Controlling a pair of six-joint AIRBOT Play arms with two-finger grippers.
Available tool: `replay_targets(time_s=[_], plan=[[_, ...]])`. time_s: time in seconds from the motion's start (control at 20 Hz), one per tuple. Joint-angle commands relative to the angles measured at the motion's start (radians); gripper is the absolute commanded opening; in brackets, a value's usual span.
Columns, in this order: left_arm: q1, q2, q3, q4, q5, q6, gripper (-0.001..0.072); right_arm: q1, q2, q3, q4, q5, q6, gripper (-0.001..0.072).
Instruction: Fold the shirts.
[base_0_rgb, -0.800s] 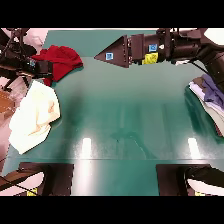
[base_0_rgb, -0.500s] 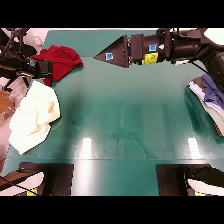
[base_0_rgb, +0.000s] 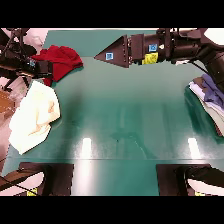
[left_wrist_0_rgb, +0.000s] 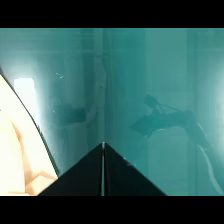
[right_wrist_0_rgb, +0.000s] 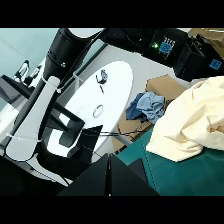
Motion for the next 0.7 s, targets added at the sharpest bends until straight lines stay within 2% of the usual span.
replay_targets(time_s=[0.0,0.1,0.35,0.65], plan=[[0.0,0.0,0.0,0.0,0.0,0.0,0.0026,0.001,0.0,0.0,0.0,-0.008,0.0,0.0027],[0.0,0.0,0.0,0.0,0.016,0.0,0.0026,0.001,0.0,0.0,0.001,-0.024,0.0,0.0028],[0.0,0.0,0.0,-0.001,0.275,-0.002,0.0026,0.001,-0.001,0.0,0.0,-0.131,0.0,0.0027],[0.0,0.0,0.0,-0.023,0.374,-0.016,0.0026,0.001,-0.001,0.0,-0.001,-0.183,-0.015,0.0028]])
